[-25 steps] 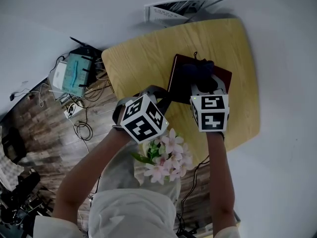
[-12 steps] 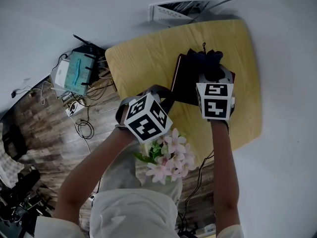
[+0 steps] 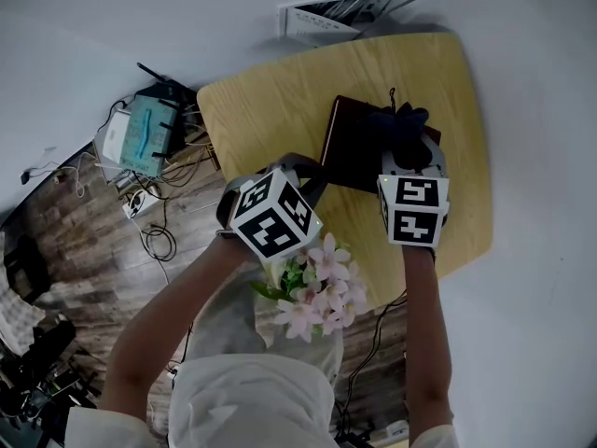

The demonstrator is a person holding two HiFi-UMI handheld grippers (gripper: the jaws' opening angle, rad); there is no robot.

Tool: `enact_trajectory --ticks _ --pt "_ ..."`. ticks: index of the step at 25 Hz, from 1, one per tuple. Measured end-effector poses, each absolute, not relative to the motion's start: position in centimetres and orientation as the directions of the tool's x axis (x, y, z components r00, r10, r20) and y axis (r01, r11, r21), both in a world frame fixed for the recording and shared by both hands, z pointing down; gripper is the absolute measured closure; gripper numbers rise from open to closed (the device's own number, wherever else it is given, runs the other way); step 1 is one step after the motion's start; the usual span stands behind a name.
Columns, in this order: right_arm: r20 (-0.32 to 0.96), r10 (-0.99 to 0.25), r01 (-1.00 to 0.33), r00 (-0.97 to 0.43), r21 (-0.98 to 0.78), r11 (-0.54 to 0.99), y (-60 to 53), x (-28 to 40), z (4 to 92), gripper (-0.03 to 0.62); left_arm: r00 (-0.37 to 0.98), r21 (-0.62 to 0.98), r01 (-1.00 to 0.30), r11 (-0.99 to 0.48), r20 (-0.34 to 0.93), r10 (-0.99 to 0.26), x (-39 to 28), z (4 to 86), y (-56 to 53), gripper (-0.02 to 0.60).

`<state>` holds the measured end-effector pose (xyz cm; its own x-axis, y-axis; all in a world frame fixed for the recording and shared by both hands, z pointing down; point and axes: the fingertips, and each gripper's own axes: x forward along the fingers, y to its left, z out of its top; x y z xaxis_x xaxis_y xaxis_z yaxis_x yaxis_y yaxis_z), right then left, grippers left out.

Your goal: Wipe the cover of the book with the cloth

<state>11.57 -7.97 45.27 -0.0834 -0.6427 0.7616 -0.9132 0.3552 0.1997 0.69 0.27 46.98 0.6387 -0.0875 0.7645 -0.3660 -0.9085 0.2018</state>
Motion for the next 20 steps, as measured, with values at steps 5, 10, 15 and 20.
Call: enact_trajectory --ticks 5,10,15,20 --pt "0.754 -0.643 -0.912 -0.134 0.16 0.377 -5.7 10.5 44.2 0.441 0.673 0.174 -0.417 -0.892 0.718 -0.175 0.1 45.5 0.0 0.571" --pt "0.77 -0.605 -0.888 -0.202 0.116 0.444 -3.1 7.6 43.9 0.441 0.665 0.186 -0.434 -0.882 0.726 -0.174 -1.0 45.2 1.2 0.571" --pt "0.777 -0.58 -0.872 -0.245 0.085 0.482 -1.3 5.5 43.9 0.442 0.665 0.197 -0.442 -0.875 0.727 -0.172 -1.6 45.1 2.2 0.571" --pt "0.785 -0.55 -0.856 -0.285 0.05 0.515 0.0 4.1 44.2 0.442 0.657 0.204 -0.458 -0.865 0.733 -0.176 -2.2 45.5 2.8 0.571"
